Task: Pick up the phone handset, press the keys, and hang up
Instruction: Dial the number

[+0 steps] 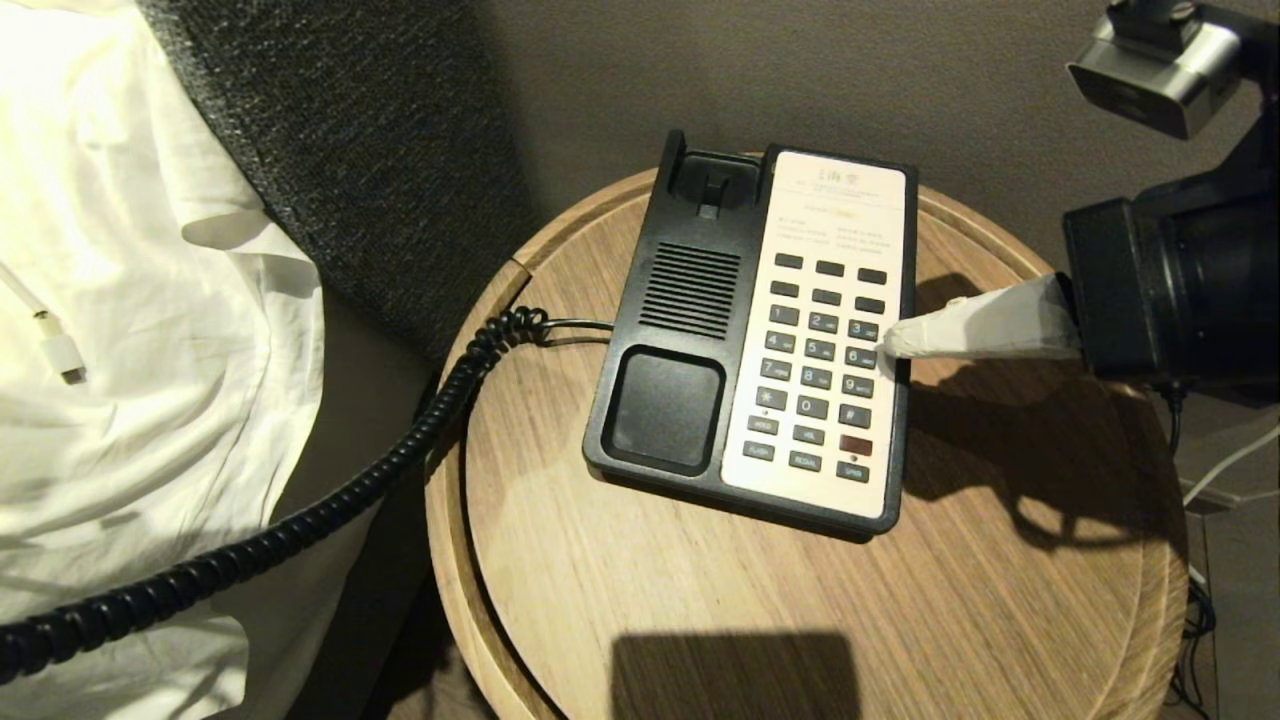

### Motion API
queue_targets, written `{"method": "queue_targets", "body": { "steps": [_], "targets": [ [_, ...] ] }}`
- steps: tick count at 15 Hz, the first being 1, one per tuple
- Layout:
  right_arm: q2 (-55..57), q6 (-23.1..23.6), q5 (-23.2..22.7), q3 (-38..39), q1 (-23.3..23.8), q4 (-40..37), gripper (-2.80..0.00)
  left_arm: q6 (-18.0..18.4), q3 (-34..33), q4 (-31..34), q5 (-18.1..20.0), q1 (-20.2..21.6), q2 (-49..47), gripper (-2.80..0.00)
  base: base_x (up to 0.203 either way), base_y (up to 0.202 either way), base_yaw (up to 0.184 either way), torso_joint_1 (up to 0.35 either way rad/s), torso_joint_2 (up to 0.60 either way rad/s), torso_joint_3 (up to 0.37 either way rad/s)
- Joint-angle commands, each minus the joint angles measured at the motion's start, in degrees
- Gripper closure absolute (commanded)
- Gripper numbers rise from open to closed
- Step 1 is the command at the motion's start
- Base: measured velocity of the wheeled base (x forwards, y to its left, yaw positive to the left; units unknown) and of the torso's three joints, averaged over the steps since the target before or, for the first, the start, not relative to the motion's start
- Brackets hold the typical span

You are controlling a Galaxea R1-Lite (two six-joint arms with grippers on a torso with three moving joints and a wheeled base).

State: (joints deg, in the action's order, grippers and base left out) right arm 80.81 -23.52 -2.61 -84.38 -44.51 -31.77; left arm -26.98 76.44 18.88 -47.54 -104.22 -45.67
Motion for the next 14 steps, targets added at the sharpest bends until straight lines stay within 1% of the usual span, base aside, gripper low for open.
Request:
{"method": "queue_targets", "body": {
  "steps": [1,14],
  "targets": [
    [0.1,-0.1,0.0,0.0,-0.2,-0.1,0.00,-0.2,-0.1,0.1,-0.4,0.0,0.2,0.00,0.000,0.000,0.000,0.000,0.00,0.000],
    [1.3,-0.9,-0.6,-0.1,-0.3,0.4,0.00,-0.2,-0.1,0.1,-0.4,0.0,0.1,0.00,0.000,0.000,0.000,0.000,0.00,0.000]
  ]
}}
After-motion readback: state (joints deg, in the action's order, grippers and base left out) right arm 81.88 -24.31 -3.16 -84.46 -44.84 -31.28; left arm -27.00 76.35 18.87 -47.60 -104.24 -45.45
